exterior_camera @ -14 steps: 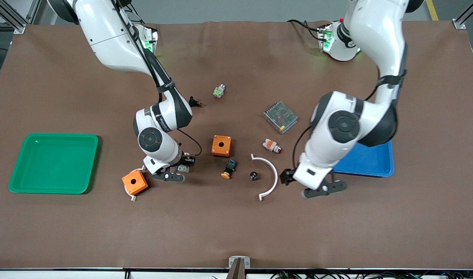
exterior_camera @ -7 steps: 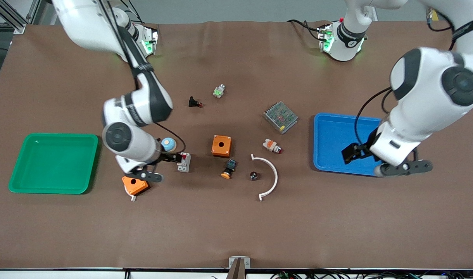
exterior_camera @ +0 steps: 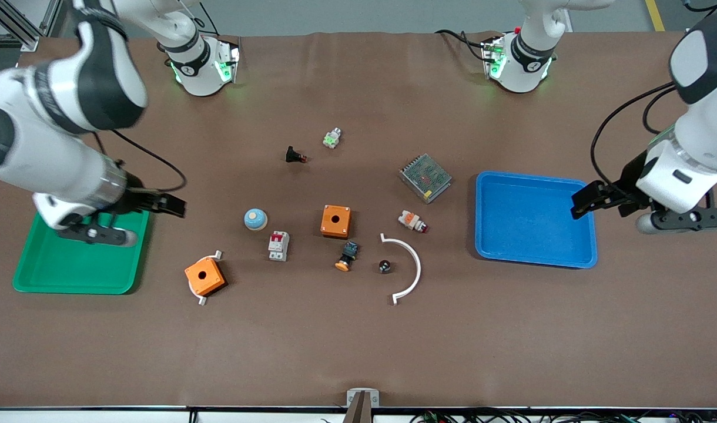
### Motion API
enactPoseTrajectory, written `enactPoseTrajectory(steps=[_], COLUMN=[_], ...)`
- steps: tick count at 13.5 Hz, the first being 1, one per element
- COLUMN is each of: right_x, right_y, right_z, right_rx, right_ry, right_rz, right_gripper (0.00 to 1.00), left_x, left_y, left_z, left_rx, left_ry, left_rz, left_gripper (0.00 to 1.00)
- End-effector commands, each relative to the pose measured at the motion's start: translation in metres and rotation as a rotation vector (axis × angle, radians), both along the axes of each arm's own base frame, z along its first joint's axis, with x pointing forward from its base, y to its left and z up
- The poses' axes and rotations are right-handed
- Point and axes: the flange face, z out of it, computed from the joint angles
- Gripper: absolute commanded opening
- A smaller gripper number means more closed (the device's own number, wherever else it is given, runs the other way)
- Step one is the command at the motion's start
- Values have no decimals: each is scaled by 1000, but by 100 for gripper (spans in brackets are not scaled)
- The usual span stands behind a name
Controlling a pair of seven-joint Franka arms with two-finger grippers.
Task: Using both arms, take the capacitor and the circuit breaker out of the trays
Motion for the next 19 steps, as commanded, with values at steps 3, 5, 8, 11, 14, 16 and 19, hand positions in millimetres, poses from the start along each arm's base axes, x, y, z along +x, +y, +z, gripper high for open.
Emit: enactPoseTrajectory(steps=[3,5,8,11,14,16,19], right_x=[-41,-62,-92,-106,-107,-106,-105], right_y=[-86,-95,-114,-121,-130,-129,-127], right_z=[44,65,85,102,105,105,108], right_rx=[-20,-19,-39,-39,-40,-40,-40], right_ry=[-29,-42,-82,-112,-123,-132,-138], right_rz=[67,62,113,127,114,115,119], right_gripper=[100,100,100,100,100,100,100], left_x=[-61,-69,-65,-57,-57,-55,-52], left_y=[6,22,38,38,47,47,43], left_z=[24,35,52,51,52,56,56], left_rx=[66,66,71,91,115,136,124], left_ry=[-17,-33,-35,-34,-41,-51,-51], left_rz=[-61,-57,-30,-94,-188,-240,-231], left_gripper=[100,100,100,100,100,100,100])
